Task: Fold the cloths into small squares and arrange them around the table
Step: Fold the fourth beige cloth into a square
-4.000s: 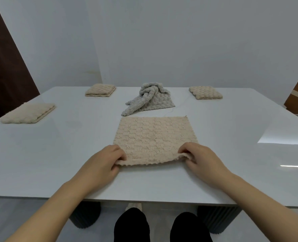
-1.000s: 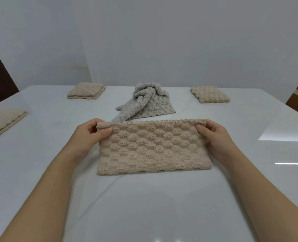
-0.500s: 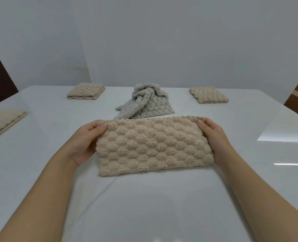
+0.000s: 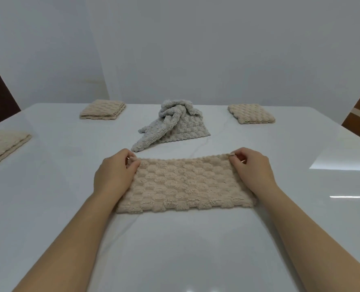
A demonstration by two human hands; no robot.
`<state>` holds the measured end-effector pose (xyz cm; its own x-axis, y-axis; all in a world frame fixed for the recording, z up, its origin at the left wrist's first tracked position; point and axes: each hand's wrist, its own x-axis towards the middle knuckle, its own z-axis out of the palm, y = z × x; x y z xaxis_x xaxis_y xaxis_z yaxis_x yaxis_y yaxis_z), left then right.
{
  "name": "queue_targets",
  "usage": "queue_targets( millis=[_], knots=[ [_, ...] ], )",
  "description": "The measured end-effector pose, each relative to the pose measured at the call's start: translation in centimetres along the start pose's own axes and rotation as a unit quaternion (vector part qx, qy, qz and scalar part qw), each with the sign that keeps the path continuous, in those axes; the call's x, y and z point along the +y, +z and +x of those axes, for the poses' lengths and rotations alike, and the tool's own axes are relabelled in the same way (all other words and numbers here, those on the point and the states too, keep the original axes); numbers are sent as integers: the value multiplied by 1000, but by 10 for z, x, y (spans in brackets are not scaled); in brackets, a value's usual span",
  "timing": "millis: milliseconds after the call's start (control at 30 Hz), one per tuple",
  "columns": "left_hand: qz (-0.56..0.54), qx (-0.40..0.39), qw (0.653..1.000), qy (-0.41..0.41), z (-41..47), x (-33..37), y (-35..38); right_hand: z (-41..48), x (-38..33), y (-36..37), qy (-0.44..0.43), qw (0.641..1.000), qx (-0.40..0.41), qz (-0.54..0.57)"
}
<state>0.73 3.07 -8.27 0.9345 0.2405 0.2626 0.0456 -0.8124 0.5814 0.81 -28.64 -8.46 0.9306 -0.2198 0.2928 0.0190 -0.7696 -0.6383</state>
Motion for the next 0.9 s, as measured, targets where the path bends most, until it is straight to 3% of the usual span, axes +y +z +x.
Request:
queue_targets(
  millis=[133, 233, 367, 467, 900],
  knots=[
    [67, 36, 997, 34, -1, 6, 6, 2, -4, 5, 0, 996, 4, -88],
    [62, 31, 990, 120, -12, 26, 5, -6, -23, 4, -86, 989, 33, -118],
    [102, -131, 961, 223, -36, 53, 27, -34, -54, 26, -169, 959, -156, -168],
    [177, -208, 940, 204, -38, 48, 41, -40, -51, 42, -155, 926, -250, -235],
    [215, -197, 950, 111, -27, 14, 25, -36, -36, 35, -91, 932, -237, -259]
  ],
)
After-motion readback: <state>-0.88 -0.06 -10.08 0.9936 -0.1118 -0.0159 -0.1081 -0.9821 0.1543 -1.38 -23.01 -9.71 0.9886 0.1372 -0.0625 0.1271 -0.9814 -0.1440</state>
